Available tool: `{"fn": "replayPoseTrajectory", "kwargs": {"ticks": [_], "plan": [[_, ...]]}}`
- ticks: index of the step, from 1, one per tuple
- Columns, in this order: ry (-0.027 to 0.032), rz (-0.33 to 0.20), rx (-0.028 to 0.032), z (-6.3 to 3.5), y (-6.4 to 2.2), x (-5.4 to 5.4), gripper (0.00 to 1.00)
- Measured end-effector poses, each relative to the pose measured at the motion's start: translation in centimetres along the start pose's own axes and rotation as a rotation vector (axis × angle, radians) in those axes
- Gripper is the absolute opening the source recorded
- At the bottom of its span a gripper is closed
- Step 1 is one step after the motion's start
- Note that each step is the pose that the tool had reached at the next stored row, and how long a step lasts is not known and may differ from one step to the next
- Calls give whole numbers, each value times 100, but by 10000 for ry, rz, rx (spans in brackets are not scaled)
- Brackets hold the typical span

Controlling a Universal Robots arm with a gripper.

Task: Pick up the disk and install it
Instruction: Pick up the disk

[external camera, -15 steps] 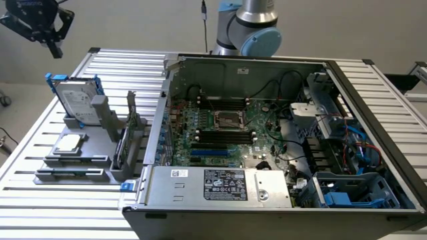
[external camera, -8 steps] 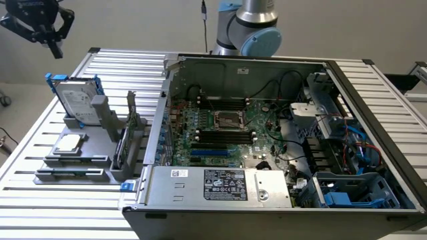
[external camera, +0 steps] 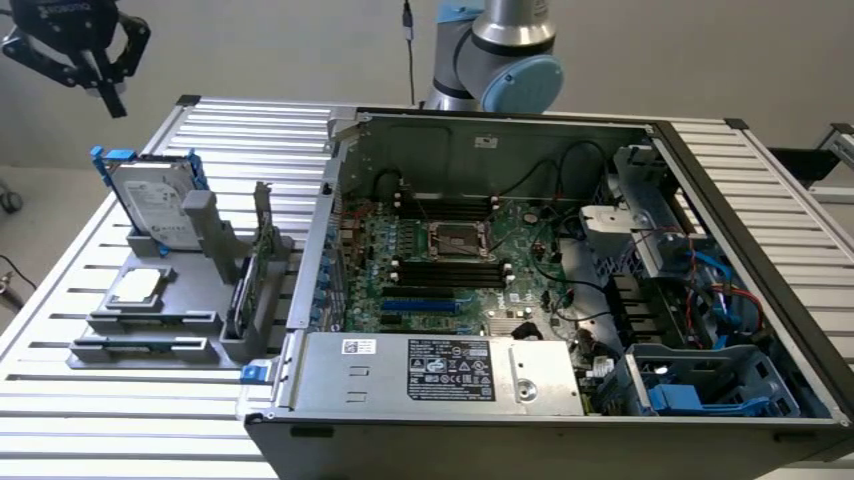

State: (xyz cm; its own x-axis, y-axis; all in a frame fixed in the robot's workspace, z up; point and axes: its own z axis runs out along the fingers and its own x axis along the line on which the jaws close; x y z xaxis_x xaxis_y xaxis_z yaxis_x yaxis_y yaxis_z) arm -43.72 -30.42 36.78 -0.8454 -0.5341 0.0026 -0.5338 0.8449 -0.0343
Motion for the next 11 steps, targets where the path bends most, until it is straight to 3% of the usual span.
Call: {"fn": "replayPoseTrajectory", "kwargs": {"ticks": [11], "plan": [[-25,-2001,6,8,0,0,11]]}}
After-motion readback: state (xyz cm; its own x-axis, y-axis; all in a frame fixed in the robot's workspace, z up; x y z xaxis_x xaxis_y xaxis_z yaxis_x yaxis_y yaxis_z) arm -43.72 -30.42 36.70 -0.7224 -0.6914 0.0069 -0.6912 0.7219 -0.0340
